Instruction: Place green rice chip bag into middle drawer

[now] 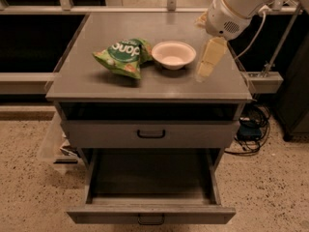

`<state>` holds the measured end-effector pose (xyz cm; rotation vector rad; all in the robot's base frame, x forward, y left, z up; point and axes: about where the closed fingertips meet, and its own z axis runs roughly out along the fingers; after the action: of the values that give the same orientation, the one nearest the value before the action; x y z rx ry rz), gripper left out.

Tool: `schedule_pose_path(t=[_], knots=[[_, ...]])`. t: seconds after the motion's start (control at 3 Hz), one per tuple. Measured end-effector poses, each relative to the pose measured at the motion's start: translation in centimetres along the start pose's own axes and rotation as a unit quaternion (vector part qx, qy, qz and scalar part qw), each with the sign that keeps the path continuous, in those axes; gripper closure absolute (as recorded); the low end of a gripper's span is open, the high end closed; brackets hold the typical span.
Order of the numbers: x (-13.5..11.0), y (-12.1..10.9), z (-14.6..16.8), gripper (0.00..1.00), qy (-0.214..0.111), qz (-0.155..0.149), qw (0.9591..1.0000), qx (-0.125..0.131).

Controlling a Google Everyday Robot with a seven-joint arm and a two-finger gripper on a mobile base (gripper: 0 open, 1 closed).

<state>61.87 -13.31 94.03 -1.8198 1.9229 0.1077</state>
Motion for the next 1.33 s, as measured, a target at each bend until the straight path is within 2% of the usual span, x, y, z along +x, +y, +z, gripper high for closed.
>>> schedule_pose_path(t=[0.33,0.67,1.0,1.33], knots=[[-4.9,-4.3,4.2,0.0,-0.039,-0.043,0.9983,-0.003],[-10.2,-6.5,8.3,0.0,-0.07,-0.088,0.9935,-0.016],[-14.1,-7.3,11.4,0.0,-0.102,-0.106,0.9884,-0.036],[-16.5,-7.0,14.1,0.0,-0.132,-0.112,0.9832,-0.057]])
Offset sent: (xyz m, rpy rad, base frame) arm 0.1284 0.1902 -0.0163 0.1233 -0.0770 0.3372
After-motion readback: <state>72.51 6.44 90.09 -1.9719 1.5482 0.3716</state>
